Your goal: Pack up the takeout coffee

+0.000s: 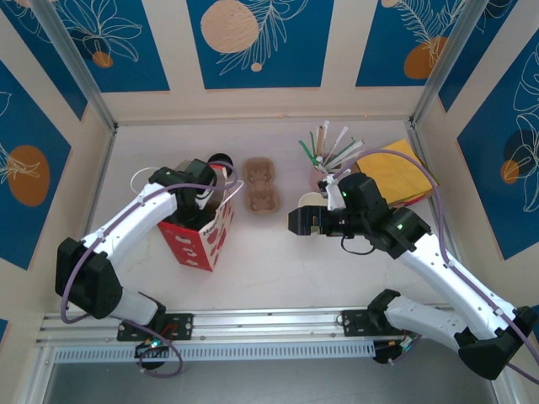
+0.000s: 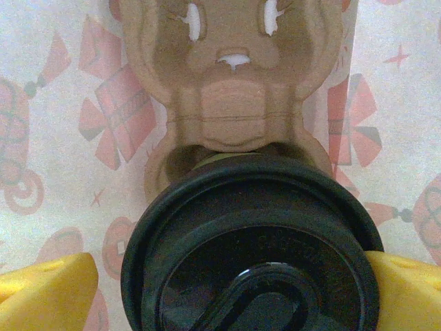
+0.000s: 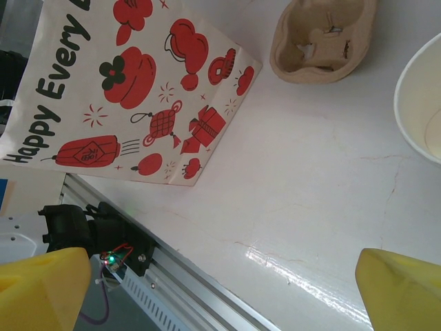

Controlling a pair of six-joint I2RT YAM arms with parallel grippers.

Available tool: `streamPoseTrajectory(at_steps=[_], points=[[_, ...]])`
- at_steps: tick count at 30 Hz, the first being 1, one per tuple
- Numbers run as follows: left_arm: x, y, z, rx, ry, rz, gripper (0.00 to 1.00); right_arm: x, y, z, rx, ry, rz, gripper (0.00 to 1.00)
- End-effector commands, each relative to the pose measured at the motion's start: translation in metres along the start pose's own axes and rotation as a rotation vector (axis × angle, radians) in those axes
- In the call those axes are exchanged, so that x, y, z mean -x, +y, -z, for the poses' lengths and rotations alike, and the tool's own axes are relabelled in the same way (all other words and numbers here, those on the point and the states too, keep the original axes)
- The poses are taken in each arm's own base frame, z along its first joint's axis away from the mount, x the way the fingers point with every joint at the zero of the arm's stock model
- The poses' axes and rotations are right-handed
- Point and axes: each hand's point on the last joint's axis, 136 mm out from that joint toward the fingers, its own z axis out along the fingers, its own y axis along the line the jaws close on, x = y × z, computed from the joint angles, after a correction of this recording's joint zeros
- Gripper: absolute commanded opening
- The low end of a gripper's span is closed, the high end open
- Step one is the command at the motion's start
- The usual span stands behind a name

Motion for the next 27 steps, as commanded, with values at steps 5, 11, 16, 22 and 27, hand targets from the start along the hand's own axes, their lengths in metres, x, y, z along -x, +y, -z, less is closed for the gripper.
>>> streamPoseTrajectory(at_steps=[5, 11, 16, 22, 27], points=[[0.0002, 0.0081, 0.0155, 0.018, -0.029, 0.029, 0.96, 0.0023, 0.0069, 0.0068, 0.015, -0.012, 0.016, 0.99], [0.001, 0.0085, 0.0173, 0.019, -0.034, 0.03, 0.96, 0.002, 0.0065, 0.0064, 0.015, -0.012, 0.015, 0.99], [0.0014, 0.0083, 0.0178, 0.017, -0.036, 0.03, 0.96, 0.0017, 0.0067, 0.0059, 0.016, -0.011, 0.013, 0.99], [0.001, 0.0083, 0.0186, 0.016, -0.036, 0.031, 0.96, 0.0011, 0.0066, 0.0052, 0.016, -0.01, 0.011, 0.99], [0.0008, 0.0085, 0.0201, 0.017, -0.038, 0.03, 0.96, 0.0011, 0.0071, 0.0049, 0.019, -0.01, 0.011, 0.99]])
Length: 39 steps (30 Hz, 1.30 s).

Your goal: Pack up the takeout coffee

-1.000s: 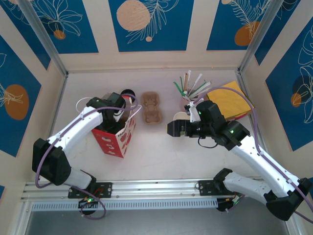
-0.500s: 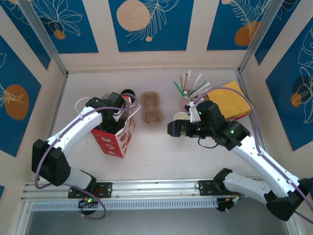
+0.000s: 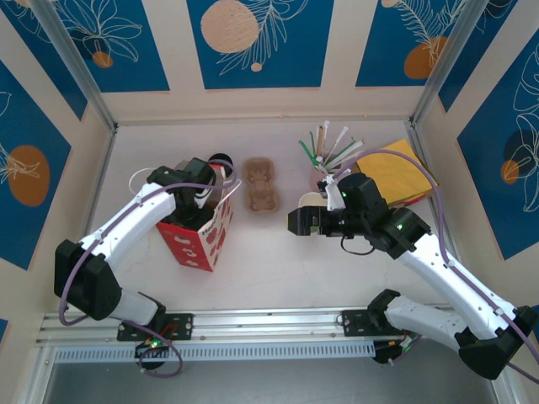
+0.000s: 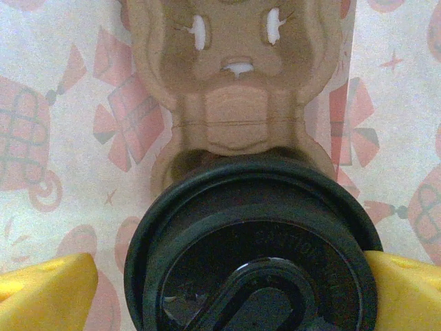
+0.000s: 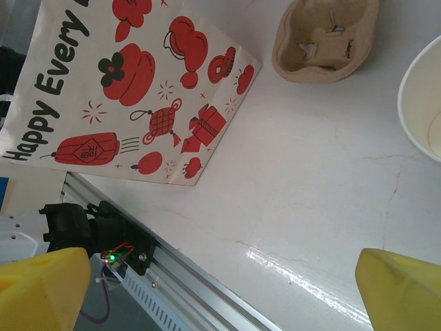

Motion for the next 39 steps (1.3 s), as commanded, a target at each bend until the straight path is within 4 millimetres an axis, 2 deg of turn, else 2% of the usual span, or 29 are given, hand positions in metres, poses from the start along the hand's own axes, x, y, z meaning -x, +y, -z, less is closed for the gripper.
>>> streamPoseTrajectory(at_steps=[1, 39], points=[[0.0004, 0.0058, 0.0142, 0.004, -0.027, 0.03, 0.96, 0.0017, 0.0051, 0.005, 0.013, -0.012, 0.007, 0.99], [0.0026, 0.0046, 0.022, -0.008, -0.04, 0.036, 0.96, 0.0016, 0.0047, 0.0019, 0.013, -0.01, 0.007, 0.99]])
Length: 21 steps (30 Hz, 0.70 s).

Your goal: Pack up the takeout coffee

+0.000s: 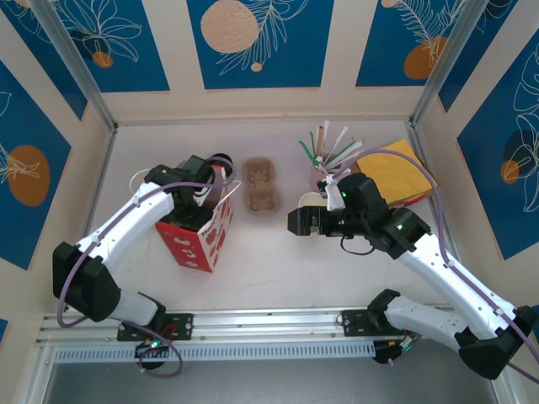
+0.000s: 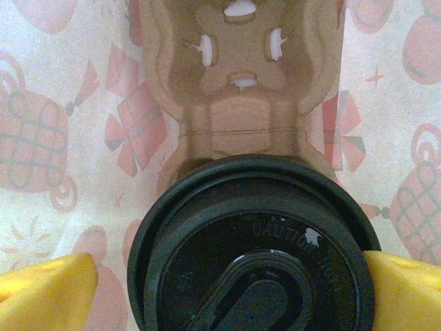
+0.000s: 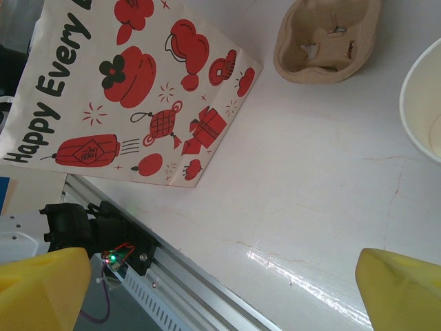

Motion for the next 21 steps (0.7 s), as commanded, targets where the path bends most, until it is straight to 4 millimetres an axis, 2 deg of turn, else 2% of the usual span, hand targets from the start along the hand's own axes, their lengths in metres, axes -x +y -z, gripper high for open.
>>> streamPoseTrajectory(at_steps=[1, 21], points=[[-0.0008, 0.0041, 0.0136, -0.005, -0.017, 0.034, 0.96, 0.0012, 0.004, 0.0021, 0.011, -0.008, 0.004, 0.99], [0.0012, 0.0015, 0.0188, -0.023, -0.027, 0.038, 0.96, 0.0032, 0.005, 0.0007, 0.01, -0.007, 0.011, 0.99]])
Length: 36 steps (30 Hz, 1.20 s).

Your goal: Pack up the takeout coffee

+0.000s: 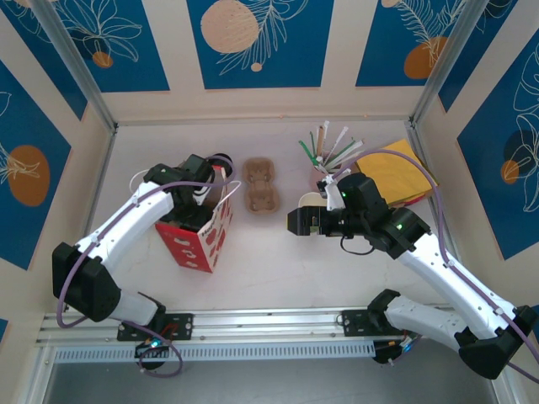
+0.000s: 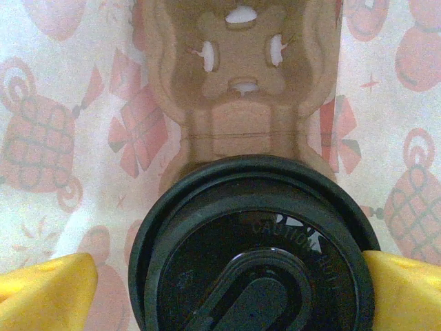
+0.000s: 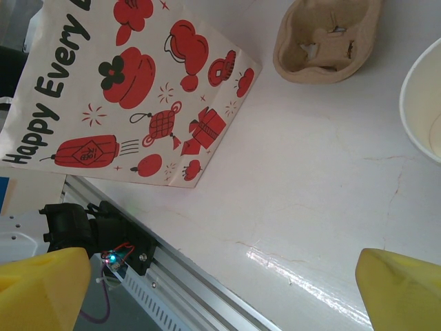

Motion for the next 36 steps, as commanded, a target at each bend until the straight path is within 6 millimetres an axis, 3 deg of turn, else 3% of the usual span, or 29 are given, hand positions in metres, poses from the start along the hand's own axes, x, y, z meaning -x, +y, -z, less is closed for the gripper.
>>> streamPoseTrajectory(at_steps=[1, 36], points=[[0.0006, 0.0012, 0.0153, -0.023, -0.026, 0.03, 0.96, 0.0033, 0.0056, 0.0013, 0.012, -0.008, 0.011, 0.99], [0.0038, 0.0022, 0.0163, -0.015, -0.027, 0.025, 0.96, 0.0016, 0.0036, -0.0001, 0.009, -0.006, 0.008, 0.99]])
